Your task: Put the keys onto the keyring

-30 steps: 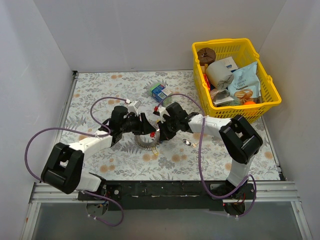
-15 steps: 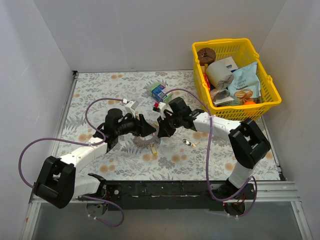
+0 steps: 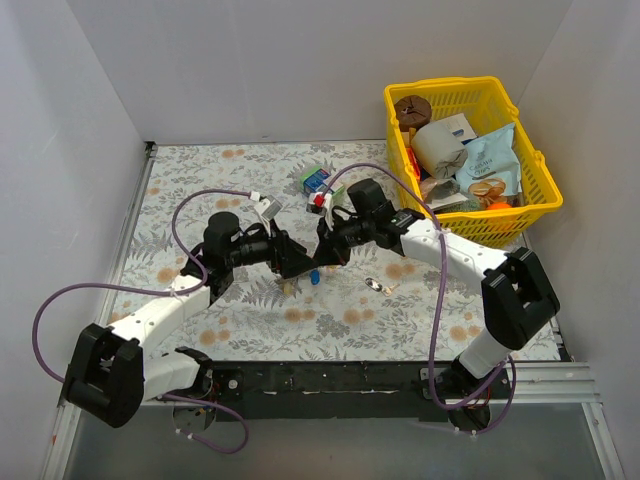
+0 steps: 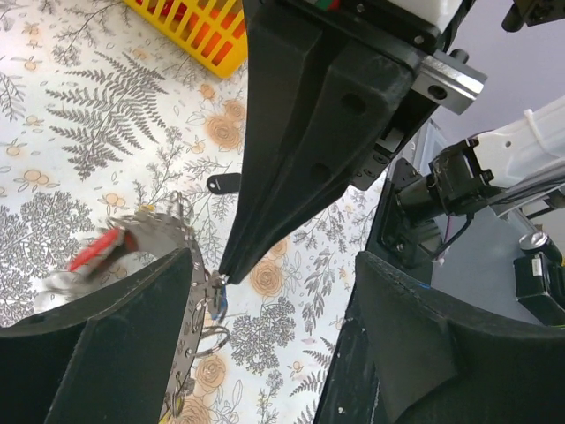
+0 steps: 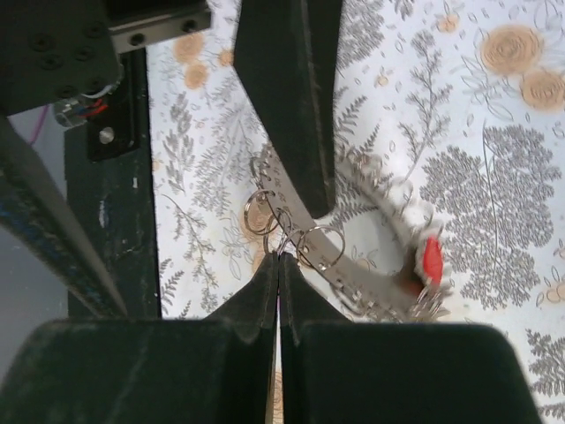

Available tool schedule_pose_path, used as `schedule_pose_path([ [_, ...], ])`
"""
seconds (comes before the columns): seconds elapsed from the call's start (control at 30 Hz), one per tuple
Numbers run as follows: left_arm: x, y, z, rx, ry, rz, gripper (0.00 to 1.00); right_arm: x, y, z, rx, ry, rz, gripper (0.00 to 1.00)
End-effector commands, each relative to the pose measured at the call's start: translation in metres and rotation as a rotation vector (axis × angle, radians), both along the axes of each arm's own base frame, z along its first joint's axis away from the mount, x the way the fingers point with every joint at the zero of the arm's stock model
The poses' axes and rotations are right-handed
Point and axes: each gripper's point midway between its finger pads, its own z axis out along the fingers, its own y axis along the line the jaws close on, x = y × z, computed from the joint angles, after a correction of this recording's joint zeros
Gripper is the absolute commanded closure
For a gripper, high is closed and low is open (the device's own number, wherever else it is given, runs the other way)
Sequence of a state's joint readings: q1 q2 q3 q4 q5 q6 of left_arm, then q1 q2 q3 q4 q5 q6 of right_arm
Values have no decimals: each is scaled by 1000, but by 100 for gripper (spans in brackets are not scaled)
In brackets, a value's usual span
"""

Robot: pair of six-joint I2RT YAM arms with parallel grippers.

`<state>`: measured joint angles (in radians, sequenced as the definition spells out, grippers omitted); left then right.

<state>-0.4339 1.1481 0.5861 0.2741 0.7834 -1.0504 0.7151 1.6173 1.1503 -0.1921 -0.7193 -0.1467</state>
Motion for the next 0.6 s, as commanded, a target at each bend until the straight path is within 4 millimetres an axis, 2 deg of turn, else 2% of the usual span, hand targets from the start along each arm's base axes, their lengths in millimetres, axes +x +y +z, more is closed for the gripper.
schedule_pose_path([
  [0.0,-3,-1,33,-16,-95,-49,26,-9,6,56,133,-73,111,99],
  [0.17,-6,2,50,-20,-154,-46,27,-16,5,67,163,-59,163,99],
  [0.33,-9,5,59,-15,-182,-41,39,-23,2,82,214,-39,222,99],
  [0.43,-11,6,62,-9,-193,-53,42,-28,0,86,227,-22,254,99],
  [0.57,-20,4,70,-6,-226,-114,42,-35,-2,99,264,-8,302,99],
])
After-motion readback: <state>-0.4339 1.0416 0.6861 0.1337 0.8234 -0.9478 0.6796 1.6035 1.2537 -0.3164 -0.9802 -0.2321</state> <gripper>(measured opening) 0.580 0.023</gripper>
